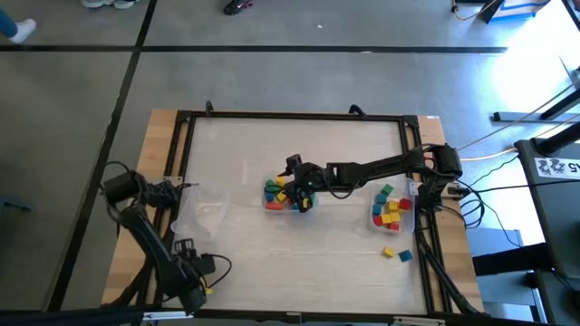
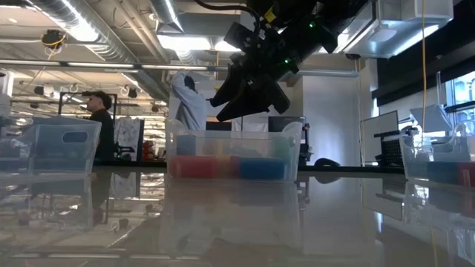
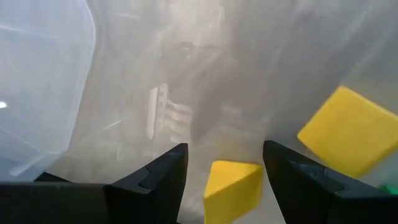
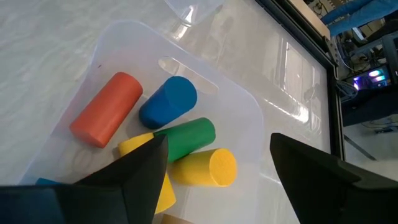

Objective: Sort blocks by size
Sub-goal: Put the yellow triangular block into the left transparent bin

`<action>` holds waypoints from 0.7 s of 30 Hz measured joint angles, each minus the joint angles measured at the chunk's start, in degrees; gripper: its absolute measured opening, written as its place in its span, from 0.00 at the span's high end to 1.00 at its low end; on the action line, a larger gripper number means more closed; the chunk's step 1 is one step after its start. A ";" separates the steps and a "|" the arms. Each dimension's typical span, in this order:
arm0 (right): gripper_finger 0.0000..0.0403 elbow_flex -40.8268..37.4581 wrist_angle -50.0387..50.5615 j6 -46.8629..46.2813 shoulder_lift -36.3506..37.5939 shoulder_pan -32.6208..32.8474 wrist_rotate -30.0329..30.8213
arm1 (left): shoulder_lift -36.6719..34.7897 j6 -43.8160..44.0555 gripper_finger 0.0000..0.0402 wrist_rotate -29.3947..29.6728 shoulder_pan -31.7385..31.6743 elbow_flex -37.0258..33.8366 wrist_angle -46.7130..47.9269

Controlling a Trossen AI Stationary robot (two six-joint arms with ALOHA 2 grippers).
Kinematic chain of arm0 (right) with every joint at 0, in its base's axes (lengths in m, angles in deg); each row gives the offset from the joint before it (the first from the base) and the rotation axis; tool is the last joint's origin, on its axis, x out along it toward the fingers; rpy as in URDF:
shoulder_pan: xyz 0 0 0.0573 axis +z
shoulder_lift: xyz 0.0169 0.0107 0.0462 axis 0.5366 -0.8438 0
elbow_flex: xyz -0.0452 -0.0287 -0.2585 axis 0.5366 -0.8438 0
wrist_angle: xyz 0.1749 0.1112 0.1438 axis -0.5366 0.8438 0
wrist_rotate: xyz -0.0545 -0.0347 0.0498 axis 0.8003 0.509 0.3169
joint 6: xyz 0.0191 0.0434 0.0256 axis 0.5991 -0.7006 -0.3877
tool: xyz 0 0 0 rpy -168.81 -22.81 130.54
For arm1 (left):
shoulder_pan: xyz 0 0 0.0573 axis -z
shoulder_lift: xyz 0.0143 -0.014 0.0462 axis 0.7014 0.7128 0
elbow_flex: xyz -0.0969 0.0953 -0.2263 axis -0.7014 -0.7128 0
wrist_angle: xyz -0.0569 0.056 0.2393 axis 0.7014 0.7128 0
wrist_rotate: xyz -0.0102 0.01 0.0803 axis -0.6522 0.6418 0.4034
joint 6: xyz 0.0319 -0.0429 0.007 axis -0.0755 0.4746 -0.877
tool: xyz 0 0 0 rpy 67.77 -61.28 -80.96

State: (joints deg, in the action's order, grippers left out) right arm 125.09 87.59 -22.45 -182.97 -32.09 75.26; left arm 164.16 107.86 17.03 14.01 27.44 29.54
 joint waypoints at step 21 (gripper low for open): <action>0.29 0.00 0.00 0.00 0.00 0.00 -0.02 | -8.90 43.05 0.48 -5.70 0.30 -0.15 0.21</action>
State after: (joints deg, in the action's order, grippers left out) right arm 125.09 87.59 -22.45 -182.97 -32.09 75.24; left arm 155.27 150.91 11.32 14.30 27.29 29.74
